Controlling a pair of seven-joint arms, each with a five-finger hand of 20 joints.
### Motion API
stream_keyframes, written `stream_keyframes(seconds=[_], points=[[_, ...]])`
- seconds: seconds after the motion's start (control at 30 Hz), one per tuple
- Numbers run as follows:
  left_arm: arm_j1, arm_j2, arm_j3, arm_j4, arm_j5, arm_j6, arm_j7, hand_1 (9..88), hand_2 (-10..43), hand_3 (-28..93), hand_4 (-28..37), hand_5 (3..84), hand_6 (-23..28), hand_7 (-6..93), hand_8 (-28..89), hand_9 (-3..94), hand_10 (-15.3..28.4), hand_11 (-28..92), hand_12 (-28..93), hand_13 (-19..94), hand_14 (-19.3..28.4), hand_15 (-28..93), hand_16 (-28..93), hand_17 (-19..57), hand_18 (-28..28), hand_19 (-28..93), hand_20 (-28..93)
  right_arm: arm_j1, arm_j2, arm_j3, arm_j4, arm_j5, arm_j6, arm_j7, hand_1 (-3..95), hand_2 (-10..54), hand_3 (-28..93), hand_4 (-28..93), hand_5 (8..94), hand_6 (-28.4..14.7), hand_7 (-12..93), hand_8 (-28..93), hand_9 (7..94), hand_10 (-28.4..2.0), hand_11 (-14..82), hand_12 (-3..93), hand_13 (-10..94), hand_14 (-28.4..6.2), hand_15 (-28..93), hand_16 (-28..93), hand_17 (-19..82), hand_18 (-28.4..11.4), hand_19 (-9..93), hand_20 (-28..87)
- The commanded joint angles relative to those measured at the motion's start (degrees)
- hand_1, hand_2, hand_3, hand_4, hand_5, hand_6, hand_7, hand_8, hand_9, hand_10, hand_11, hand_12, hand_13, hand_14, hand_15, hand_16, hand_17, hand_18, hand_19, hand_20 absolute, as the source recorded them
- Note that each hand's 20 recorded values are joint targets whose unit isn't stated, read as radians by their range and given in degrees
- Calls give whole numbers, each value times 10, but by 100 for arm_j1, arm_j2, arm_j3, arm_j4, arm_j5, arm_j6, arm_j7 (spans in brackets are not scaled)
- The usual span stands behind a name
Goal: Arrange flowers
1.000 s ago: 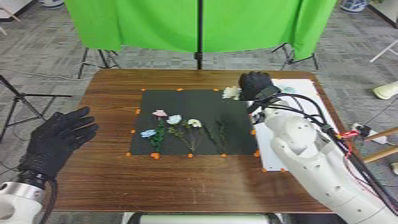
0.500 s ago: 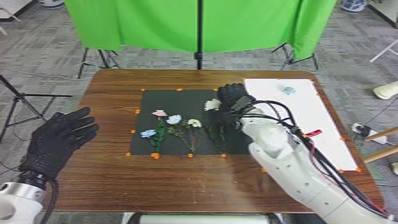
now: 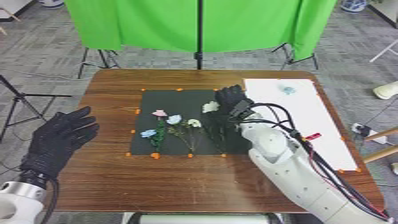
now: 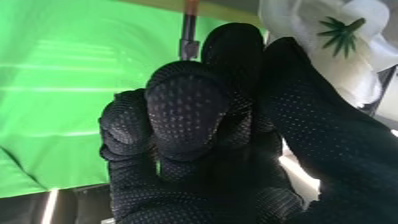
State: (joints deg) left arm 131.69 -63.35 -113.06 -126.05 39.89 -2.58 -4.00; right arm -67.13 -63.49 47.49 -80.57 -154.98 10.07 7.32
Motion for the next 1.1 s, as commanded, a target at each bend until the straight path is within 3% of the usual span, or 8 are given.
stream_keyframes(seconds=[0.03, 0.13, 0.4, 0.57, 0.63, 0.83, 0.93, 1.1], points=[[16, -19, 10, 50, -16, 0, -94, 210, 13, 699, -283, 361, 46, 245, -129, 295, 133, 335, 141, 222, 152, 501, -46, -86, 212, 499, 66, -252, 222, 99, -249, -206, -491, -67, 448, -94, 867, -283, 682, -17, 522, -148, 885, -39, 282, 400, 876, -11, 587, 262, 409, -181, 883, 356], [30, -14, 9, 51, -11, -12, -80, 212, 12, 702, -283, 361, 47, 244, -128, 295, 133, 334, 141, 222, 152, 501, -46, -86, 212, 498, 66, -359, 279, 215, -413, -83, -726, -130, 423, -95, 856, -283, 655, -11, 499, -149, 865, -40, 263, 413, 854, -11, 599, 261, 391, -181, 873, 361], [54, -5, -19, 38, -9, -2, -73, 217, 15, 700, -283, 361, 46, 244, -128, 295, 134, 335, 142, 223, 152, 500, -47, -86, 211, 497, 66, -661, 483, 761, -1017, 281, -1215, -310, 255, -79, 914, -256, 630, -5, 329, -212, 778, -78, 396, 264, 822, -21, 600, 250, 368, -195, 848, 396], [119, -15, -46, 11, -5, 10, -30, 218, 14, 701, -283, 361, 46, 244, -128, 295, 133, 334, 141, 222, 152, 500, -46, -86, 211, 497, 66, -769, 756, 1216, -1299, 887, -1489, -348, 162, -34, 907, -222, 576, -35, 275, -186, 706, -105, 394, 251, 787, -42, 599, 248, 336, -213, 826, 409], [118, -11, -52, 17, -5, -6, -27, 217, 14, 702, -283, 361, 47, 244, -128, 295, 133, 334, 141, 222, 152, 501, -46, -86, 211, 497, 66, -781, 915, 1359, -1297, 1272, -1390, -238, 104, 45, 911, -206, 543, -48, 254, -174, 652, -119, 381, 246, 759, -56, 581, 239, 316, -217, 800, 409], [90, 14, -54, 26, -6, 20, -50, 218, 14, 704, -283, 361, 47, 243, -129, 295, 133, 334, 142, 223, 152, 501, -47, -86, 212, 499, 66, -340, 1269, 1357, -799, 1300, -1116, 526, 96, 145, 932, -101, 415, -59, 227, -156, 424, -134, 309, 212, 451, -118, 473, 145, 198, -210, 610, 305], [108, 10, -53, 27, -8, 1, -13, 219, 14, 702, -283, 361, 47, 243, -128, 295, 133, 333, 141, 223, 152, 500, -47, -86, 212, 499, 66, 3, 1287, 1250, -363, 1061, -1255, 831, 139, 95, 932, -135, 336, -50, 260, -175, 331, -133, 244, 195, 310, -120, 383, 121, 149, -197, 550, 245], [153, 8, -41, 0, -14, 19, 17, 214, 14, 700, -283, 361, 47, 244, -128, 295, 133, 334, 141, 223, 152, 501, -46, -86, 212, 499, 66, 331, 1082, 1332, 263, 1000, -1667, 819, 151, -19, 881, -279, 212, -71, 154, -119, 182, -138, 108, 203, 118, -134, 185, 135, 30, -206, 448, 128]])
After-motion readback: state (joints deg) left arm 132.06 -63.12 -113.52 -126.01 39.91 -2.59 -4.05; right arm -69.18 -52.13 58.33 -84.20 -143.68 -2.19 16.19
